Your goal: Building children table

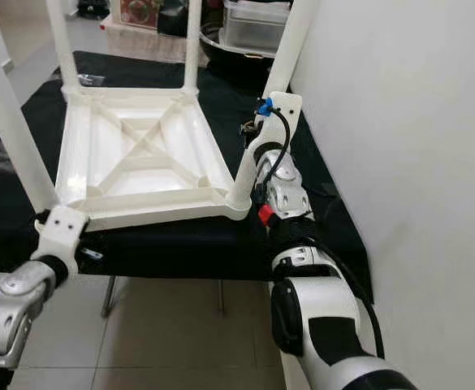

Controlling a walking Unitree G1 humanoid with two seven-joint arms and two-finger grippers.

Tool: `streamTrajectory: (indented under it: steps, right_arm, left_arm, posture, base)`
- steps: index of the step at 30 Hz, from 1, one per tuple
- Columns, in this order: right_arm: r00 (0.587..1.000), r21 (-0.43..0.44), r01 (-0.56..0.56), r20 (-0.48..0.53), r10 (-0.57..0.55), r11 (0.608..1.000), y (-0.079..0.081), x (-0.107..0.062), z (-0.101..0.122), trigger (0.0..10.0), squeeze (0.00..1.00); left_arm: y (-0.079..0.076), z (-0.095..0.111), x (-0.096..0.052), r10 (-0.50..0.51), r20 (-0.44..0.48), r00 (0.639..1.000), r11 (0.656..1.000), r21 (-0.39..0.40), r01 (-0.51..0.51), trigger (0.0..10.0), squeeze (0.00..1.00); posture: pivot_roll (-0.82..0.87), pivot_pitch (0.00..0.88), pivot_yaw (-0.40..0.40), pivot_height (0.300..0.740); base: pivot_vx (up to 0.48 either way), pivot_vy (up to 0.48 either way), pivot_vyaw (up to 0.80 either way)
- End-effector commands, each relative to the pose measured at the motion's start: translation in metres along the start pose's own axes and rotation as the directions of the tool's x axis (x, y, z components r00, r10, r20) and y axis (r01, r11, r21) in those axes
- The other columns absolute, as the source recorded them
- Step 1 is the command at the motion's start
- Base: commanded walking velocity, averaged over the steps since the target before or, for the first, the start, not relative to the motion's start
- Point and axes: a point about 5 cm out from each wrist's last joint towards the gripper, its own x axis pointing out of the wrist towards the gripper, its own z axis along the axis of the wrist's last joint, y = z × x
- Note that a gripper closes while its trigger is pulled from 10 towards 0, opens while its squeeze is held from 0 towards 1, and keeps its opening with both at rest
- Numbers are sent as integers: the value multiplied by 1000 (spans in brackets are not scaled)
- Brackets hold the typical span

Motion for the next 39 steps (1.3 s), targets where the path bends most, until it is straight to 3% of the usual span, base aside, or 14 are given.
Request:
streamTrajectory:
  steps: [1,6,8,10,18,19,20,22,23,33,34,37,38,39]
  right_arm:
    - [996,27,35,-85,-33,999,-11,-9,-25,0,0]
    - [994,40,10,-107,-6,999,-3,-16,-32,0,0]
    - [992,53,-27,-123,33,998,15,-26,-39,0,0]
    - [991,57,-33,-125,40,998,18,-28,-40,0,0]
    - [987,71,-62,-142,71,996,30,-36,-41,196,0]
    - [988,70,-57,-140,66,996,31,-38,-40,2902,0]
    - [988,74,-57,-137,67,996,32,-39,-39,10000,0]
    - [988,77,-88,-118,97,993,36,-42,-34,10000,0]
    - [986,91,-115,-111,125,989,40,-45,-31,10000,1000]
    - [982,121,-172,-54,180,978,47,-49,-23,10000,1000]
    - [979,128,-191,-43,197,973,48,-51,-21,10000,0]
    - [971,145,-231,-32,238,962,50,-55,-19,10000,0]
    - [940,159,-332,-30,341,930,51,-65,-20,10000,0]
    - [930,162,-357,-30,366,920,51,-67,-21,10000,0]
  left_arm:
    - [8,-4,-3,60,-21,998,998,30,-59,10000,0]
    - [1,-5,-5,28,-29,999,996,89,-25,10000,0]
    - [-4,-7,-8,27,-34,999,996,81,-25,10000,0]
    - [-4,-8,-8,32,-39,999,996,82,-29,10000,0]
    - [19,-9,-11,113,-38,993,989,101,-108,10000,0]
    - [21,-9,-11,121,-41,992,987,113,-116,10000,0]
    - [22,-10,-12,126,-42,991,985,120,-120,10000,0]
    - [23,-11,-13,131,-42,991,983,137,-124,10000,0]
    - [21,-12,-13,126,-41,991,984,136,-119,10000,0]
    - [10,-12,-10,87,-23,996,987,135,-83,10000,0]
    - [9,-12,-9,88,-21,996,988,132,-85,10000,0]
    - [6,-11,-9,83,-16,996,989,124,-80,10000,0]
    - [-2,-8,-9,54,0,999,991,124,-53,10000,0]
    - [-5,-8,-9,46,5,999,991,124,-46,10000,0]
  posture:
    - [95,82,-127,740]
    - [96,79,-129,740]
    - [92,72,-128,740]
    - [92,72,-128,740]
    - [96,63,-132,740]
    - [95,60,-133,740]
    - [94,58,-131,740]
    - [92,53,-130,740]
    - [90,45,-131,740]
    - [87,28,-128,740]
    - [87,27,-128,740]
    - [86,27,-129,740]
    - [86,28,-131,740]
    - [86,28,-131,740]
  base:
    - [0,0,0]
    - [0,0,0]
    - [0,0,0]
    - [0,0,0]
    - [0,0,0]
    - [0,0,0]
    - [0,0,0]
    - [0,0,0]
    - [0,0,0]
    - [0,0,0]
    - [0,0,0]
    - [0,0,0]
    - [0,0,0]
    - [0,0,0]
